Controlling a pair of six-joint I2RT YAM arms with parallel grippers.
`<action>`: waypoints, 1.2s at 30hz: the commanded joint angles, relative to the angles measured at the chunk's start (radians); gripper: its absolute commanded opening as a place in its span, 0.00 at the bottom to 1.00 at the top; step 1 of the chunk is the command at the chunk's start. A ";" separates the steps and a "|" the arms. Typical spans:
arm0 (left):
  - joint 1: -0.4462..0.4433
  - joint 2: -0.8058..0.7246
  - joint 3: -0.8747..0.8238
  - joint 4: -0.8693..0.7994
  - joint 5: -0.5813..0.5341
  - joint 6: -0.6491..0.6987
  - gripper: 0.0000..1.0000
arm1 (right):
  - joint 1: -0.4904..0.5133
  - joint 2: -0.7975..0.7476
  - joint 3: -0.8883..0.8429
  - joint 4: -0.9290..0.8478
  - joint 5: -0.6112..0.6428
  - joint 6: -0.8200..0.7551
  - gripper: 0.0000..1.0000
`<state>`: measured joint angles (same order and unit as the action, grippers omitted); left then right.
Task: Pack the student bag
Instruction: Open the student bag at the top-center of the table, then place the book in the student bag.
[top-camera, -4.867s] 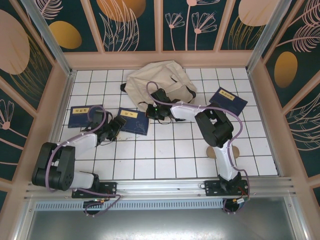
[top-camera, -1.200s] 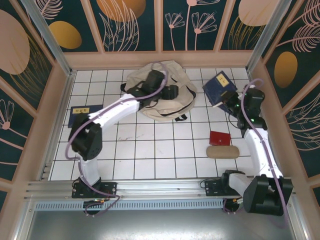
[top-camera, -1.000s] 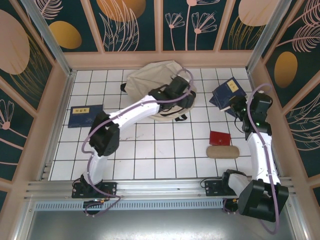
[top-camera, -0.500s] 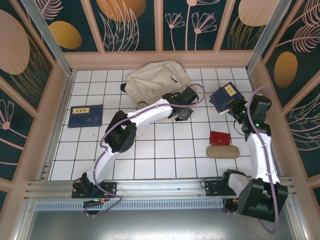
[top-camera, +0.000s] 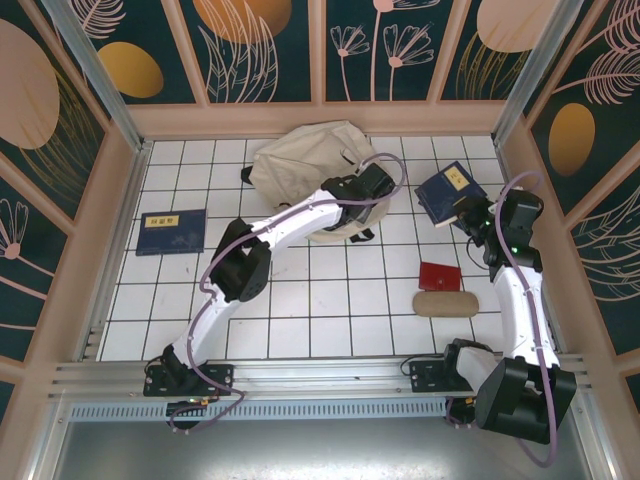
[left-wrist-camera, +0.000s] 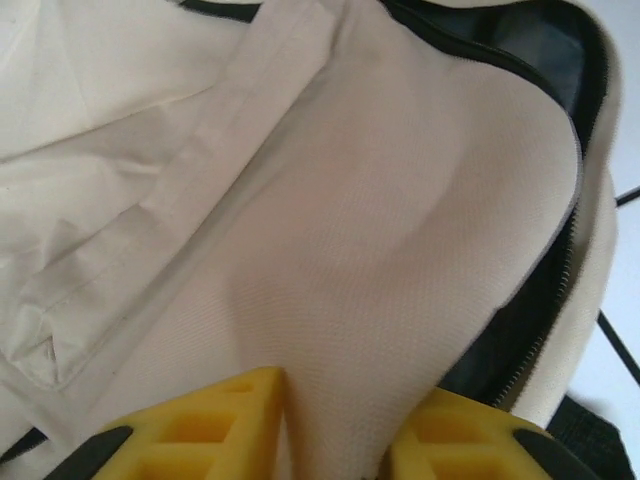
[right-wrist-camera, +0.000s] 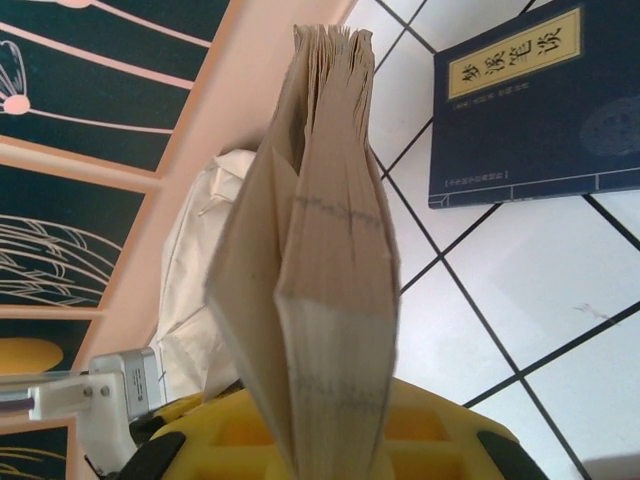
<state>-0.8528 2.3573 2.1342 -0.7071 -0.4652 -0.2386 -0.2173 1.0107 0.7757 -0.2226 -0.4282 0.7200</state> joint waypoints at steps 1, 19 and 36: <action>0.037 -0.053 0.011 -0.001 0.008 -0.010 0.07 | -0.004 -0.008 -0.011 0.072 -0.089 0.007 0.00; 0.053 -0.219 0.097 0.141 -0.145 0.018 0.00 | 0.352 0.108 -0.165 0.367 -0.308 0.093 0.00; 0.053 -0.217 0.146 0.142 -0.123 -0.010 0.00 | 0.672 0.656 0.104 0.895 0.247 0.377 0.00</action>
<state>-0.7975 2.1628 2.2105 -0.6178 -0.5812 -0.2226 0.4068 1.6043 0.7940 0.4965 -0.3408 1.0611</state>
